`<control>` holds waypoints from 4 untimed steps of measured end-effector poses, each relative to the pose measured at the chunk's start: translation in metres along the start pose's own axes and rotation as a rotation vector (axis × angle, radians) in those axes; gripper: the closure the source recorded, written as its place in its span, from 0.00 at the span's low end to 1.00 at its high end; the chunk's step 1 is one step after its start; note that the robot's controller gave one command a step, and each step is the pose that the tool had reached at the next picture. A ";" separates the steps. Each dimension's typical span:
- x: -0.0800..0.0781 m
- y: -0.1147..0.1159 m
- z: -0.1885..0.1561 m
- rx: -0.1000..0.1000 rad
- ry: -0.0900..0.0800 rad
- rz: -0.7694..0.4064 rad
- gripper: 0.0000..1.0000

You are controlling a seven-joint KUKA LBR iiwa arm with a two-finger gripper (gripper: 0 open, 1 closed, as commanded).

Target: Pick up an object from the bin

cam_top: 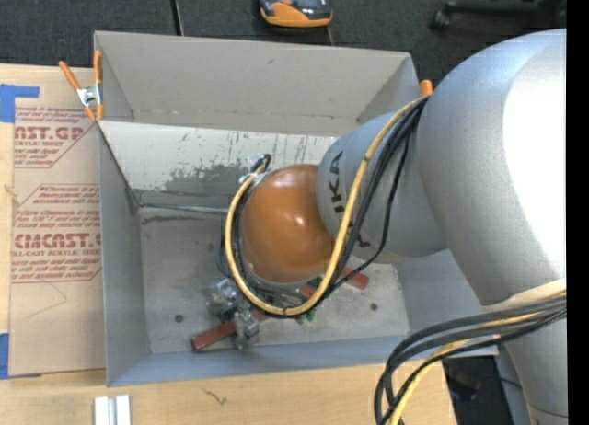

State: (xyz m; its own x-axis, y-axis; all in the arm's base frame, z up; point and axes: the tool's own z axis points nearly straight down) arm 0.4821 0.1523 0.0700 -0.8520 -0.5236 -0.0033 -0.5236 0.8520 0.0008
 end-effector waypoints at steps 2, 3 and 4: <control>0.002 0.001 -0.007 -0.002 0.008 0.000 1.00; 0.002 0.001 -0.036 -0.002 0.009 -0.001 1.00; 0.001 0.001 -0.053 0.000 0.003 -0.001 1.00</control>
Offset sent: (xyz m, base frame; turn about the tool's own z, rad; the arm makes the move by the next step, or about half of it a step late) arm 0.0003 -0.0001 0.0740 0.0000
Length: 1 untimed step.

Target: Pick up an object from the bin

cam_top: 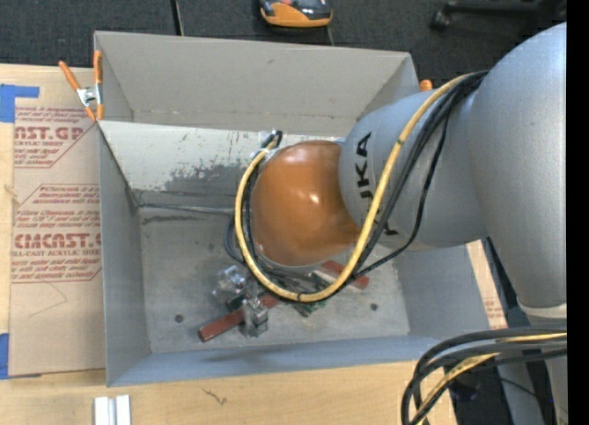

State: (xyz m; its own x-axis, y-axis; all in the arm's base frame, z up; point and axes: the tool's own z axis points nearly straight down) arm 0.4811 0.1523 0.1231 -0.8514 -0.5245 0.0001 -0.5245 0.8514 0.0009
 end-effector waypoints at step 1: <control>-0.001 0.000 -0.011 0.001 -0.004 0.000 1.00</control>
Offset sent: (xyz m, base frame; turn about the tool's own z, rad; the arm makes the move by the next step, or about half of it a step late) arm 0.0001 0.0002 0.0082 0.0000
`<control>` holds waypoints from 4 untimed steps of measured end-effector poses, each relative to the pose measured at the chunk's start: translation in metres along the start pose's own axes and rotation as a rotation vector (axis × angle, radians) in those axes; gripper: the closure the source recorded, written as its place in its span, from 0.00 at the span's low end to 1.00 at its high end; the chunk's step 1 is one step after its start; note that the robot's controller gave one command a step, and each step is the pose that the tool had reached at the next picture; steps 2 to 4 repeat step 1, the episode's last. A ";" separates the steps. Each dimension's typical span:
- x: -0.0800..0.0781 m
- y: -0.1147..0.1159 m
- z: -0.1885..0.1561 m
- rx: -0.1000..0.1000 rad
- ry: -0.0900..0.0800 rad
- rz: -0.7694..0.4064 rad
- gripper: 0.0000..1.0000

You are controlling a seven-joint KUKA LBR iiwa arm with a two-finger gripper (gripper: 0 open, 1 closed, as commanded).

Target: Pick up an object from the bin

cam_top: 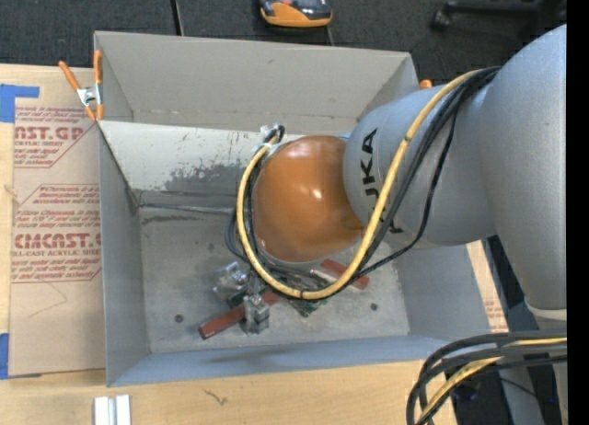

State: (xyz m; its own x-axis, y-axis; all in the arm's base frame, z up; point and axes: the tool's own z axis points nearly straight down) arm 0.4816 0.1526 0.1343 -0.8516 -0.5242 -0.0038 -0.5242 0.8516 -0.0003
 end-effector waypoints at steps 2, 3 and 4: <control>0.001 0.000 -0.006 0.000 0.002 0.000 1.00; 0.001 0.000 -0.006 0.000 0.002 0.000 1.00; 0.001 0.000 -0.006 0.000 0.002 0.000 1.00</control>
Offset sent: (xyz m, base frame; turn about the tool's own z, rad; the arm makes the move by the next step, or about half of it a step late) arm 0.0002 0.0000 0.0383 0.0000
